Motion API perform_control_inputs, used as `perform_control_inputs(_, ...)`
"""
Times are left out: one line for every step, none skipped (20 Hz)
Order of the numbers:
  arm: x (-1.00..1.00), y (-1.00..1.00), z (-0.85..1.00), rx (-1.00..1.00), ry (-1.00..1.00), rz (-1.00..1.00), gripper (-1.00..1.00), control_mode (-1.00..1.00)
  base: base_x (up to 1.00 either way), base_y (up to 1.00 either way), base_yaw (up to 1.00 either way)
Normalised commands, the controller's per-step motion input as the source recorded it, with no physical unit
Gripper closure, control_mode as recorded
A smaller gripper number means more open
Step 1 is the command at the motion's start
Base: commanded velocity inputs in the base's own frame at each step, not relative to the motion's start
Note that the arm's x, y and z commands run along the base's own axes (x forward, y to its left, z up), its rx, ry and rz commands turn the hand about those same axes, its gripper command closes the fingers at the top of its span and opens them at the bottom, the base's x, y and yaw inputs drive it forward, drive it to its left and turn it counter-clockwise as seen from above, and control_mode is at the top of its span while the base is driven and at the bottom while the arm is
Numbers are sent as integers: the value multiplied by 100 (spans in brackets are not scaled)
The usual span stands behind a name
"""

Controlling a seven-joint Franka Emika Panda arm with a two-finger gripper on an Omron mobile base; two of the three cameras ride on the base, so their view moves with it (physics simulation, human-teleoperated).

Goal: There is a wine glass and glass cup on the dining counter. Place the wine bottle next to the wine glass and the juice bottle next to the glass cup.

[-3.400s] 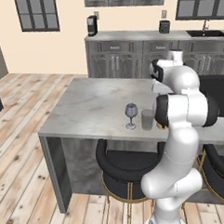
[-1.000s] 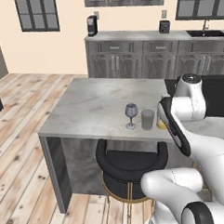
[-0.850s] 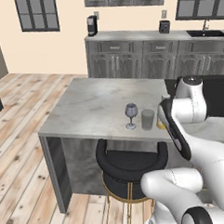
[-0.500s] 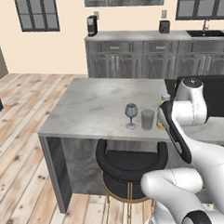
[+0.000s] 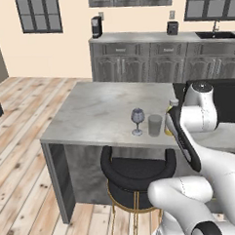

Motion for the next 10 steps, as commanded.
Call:
perform_control_inputs(0,0,0,0,0,0,-100,100,-14,0,0)
perform_control_inputs(0,0,0,0,0,0,-100,100,-25,0,0)
perform_control_inputs(0,0,0,0,0,0,-100,100,-33,0,0)
perform_control_inputs(0,0,0,0,0,0,-100,100,-41,0,0)
perform_control_inputs(0,0,0,0,0,0,-100,100,-50,3,0)
perform_control_inputs(0,0,0,0,0,0,-100,100,-58,7,0)
perform_control_inputs(0,0,0,0,0,0,-100,100,-61,9,0)
perform_control_inputs(0,0,0,0,0,0,-100,100,-66,10,-2)
perform_control_inputs(0,0,0,0,0,0,-100,100,-70,12,-3)
perform_control_inputs(0,0,0,0,0,0,-100,100,-71,14,-3)
